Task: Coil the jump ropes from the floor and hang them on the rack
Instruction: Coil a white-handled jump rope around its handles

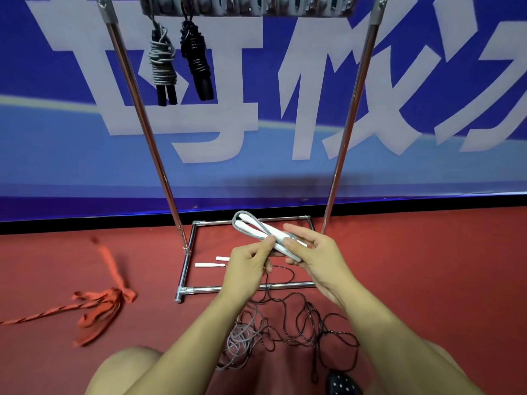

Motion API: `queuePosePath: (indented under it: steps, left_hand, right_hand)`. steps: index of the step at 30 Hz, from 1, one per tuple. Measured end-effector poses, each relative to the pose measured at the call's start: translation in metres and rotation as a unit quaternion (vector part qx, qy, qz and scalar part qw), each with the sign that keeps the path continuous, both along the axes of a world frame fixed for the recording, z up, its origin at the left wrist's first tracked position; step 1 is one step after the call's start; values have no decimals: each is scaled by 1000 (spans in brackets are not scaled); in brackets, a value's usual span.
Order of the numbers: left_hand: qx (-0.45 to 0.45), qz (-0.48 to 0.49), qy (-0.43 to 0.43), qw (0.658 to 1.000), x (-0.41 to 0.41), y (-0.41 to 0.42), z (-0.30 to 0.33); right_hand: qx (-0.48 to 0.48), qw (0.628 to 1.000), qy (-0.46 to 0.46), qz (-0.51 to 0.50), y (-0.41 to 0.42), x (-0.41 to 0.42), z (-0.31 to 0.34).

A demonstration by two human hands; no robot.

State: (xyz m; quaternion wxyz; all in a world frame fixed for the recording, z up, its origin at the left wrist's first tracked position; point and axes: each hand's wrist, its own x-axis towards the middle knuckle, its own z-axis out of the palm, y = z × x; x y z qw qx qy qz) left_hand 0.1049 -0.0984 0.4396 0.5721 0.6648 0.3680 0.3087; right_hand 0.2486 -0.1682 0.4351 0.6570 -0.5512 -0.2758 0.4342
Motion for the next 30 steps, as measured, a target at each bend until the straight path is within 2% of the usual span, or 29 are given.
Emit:
queuePosePath:
  steps: [4,12,18,25,27,30]
  left_hand:
    - [-14,-29,29,999,-1,2,-5]
    - [-111,-53,48,991,1,4,-9]
    - [-137,-1,30,990,-1,7,-8]
    - [-47,18,90,995,-3,8,-14]
    - [-72,2,74,995,-2,7,-15]
    - [-157,-5,23,987,1,4,-11]
  right_hand:
    - [-1,999,-43,33,-3,6,-2]
    - [-40,965,-256,35,-5,11,-4]
    - [-34,959,-282,-9,-3,5,-7]
    - [-33,940,-339,10,-3,0,-12]
    - [-21,929,-368,8,-2,-1,-14]
    - [-6,922,-388,10,0,2,-18]
